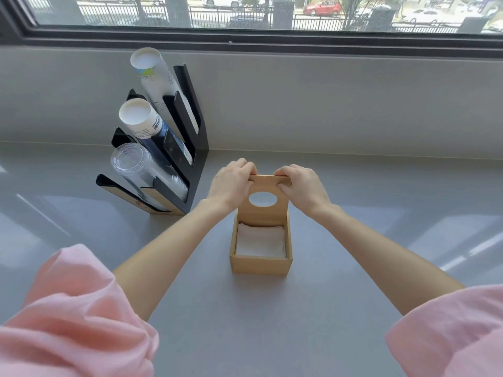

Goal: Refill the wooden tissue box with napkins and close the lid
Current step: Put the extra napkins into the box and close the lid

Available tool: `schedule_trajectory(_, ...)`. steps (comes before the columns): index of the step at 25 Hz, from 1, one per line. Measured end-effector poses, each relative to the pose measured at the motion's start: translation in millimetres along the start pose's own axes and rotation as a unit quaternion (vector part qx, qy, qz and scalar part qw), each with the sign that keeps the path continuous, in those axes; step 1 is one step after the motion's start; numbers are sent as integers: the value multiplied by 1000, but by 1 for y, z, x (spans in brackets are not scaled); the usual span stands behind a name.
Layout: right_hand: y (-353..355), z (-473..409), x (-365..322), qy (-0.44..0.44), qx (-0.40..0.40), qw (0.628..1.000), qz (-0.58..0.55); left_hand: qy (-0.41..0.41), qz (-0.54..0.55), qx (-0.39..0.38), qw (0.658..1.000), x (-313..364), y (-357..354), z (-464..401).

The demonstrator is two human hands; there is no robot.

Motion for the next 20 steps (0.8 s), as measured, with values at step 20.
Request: schedule_trajectory(20, -29, 111, 23, 215, -57, 975, 1, -71, 94, 8, 993, -17, -25, 121)
Point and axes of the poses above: each hand's wrist, its own z-axis away from the middle knuckle, its own y-axis out of the back of the hand, x = y × z, the point moved 3 cm from there along -z, towards the middle knuckle, and after that the axes turned 12 degrees about x, right-handed, at the moved point
